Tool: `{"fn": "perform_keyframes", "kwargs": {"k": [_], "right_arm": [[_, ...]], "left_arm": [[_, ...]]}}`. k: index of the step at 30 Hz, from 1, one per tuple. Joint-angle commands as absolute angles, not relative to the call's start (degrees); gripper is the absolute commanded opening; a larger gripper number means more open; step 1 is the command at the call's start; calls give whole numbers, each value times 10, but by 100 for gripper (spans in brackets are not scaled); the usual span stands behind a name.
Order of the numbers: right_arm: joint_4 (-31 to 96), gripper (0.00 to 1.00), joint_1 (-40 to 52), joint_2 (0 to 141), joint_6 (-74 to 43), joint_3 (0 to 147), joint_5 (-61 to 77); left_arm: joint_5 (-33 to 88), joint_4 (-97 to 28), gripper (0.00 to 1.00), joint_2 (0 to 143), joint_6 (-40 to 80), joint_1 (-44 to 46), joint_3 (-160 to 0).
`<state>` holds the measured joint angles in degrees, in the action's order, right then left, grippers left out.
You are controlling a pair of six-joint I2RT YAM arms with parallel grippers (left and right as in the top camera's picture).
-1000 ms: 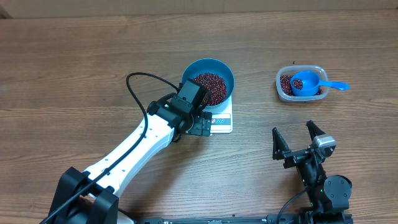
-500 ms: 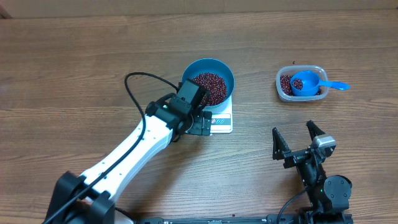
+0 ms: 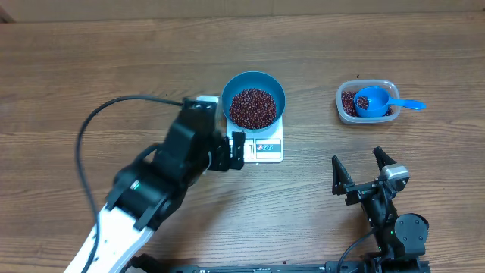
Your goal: Scoop item into bowl and weigh 150g on scale
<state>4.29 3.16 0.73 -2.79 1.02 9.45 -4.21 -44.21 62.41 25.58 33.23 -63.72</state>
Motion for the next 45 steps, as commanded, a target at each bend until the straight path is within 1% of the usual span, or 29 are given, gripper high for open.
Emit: {"fn": "perform_keyframes", "kwargs": {"k": [1, 6, 7, 14, 19, 20, 26, 29, 32, 34, 40, 45], "right_arm": [[40, 100, 35, 2, -30, 4, 90], [40, 100, 35, 2, -30, 4, 90], [40, 100, 35, 2, -30, 4, 90], [40, 100, 35, 2, -30, 4, 90], [40, 100, 35, 2, -30, 4, 90], [40, 100, 35, 2, -30, 4, 90], [40, 100, 35, 2, -30, 4, 90], [40, 100, 35, 2, -30, 4, 90], [40, 100, 35, 2, -30, 4, 90], [40, 100, 35, 2, -30, 4, 90], [40, 100, 35, 2, -30, 4, 90], [40, 100, 35, 2, -30, 4, 90]], "left_arm": [[-69, -436, 100, 556, 258, 329, -620], [-78, -383, 99, 455, 258, 300, -542], [-71, -348, 100, 418, 258, 282, -504], [-14, -179, 100, 279, 258, 189, -325], [-10, -55, 99, 184, 258, 155, -208], [-5, -8, 99, 150, 258, 144, -171], [15, 116, 100, 49, 257, 110, -69], [16, 124, 99, 8, 257, 93, -38], [20, 140, 100, 1, 257, 70, -6], [10, 73, 100, 2, 251, 47, -3], [-16, -33, 100, 2, 189, 10, -3], [-15, -45, 100, 2, 94, 7, -3]]}}
